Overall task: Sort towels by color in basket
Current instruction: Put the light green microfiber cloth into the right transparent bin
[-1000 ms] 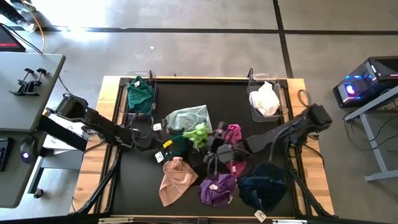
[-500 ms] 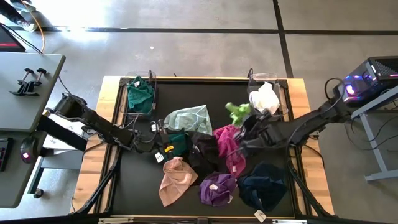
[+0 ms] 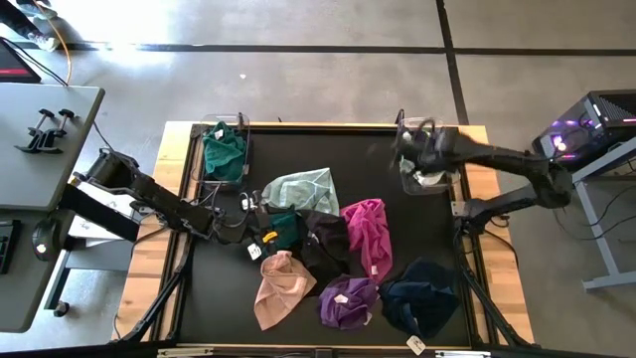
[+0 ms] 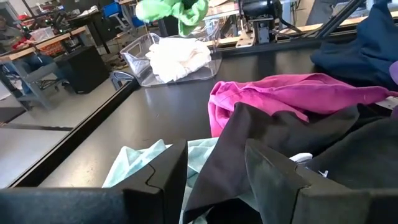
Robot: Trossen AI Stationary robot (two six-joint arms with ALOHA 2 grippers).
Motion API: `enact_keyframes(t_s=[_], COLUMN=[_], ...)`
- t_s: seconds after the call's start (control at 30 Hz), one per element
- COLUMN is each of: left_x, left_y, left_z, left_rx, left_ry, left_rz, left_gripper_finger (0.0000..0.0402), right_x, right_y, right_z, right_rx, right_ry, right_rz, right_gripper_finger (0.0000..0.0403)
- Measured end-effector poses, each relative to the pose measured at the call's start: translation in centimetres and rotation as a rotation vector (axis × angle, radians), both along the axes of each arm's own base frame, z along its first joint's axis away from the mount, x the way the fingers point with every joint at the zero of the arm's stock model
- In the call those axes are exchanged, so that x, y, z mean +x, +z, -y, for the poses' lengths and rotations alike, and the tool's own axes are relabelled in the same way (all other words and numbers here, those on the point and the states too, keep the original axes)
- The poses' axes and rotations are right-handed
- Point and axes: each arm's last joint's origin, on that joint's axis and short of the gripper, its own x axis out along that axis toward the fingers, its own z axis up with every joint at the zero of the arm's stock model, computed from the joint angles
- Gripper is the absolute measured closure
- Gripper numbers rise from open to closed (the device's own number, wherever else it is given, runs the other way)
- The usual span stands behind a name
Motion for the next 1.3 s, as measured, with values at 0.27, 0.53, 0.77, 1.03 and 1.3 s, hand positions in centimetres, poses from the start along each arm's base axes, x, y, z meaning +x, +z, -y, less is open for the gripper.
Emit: enact_keyframes(t_s=[0.27, 0.53, 0.77, 1.03, 1.3], left_x=[0.0, 0.0, 0.0, 0.0, 0.0], left_y=[0.0, -0.1, -0.1, -0.1, -0.1], left_z=[0.0, 0.1, 0.2, 0.2, 0.1], left_rx=[-0.012, -0.043, -0.039, -0.046, -0.046], left_ry=[0.002, -0.031, -0.045, -0.043, -0.042], left_rz=[0.004, 0.005, 0.000, 0.002, 0.002], left_gripper_finger=[0.0255, 0.0255, 0.0255, 0.0255, 0.0255], right_x=[-1.6, -1.3, -1.5, -1.7, -1.5], right_y=[-1.9, -7.4, -6.6, -1.8, -1.4], right_z=[6.8, 9.5, 10.6, 9.3, 9.0], right_rx=[0.154, 0.295, 0.373, 0.315, 0.184], right_ry=[-0.106, -0.078, -0.084, -0.131, -0.087], right_rz=[0.006, -0.086, -0.031, 0.032, 0.138], right_gripper_finger=[0.0335, 0.0257, 0.0176, 0.0173, 0.0234])
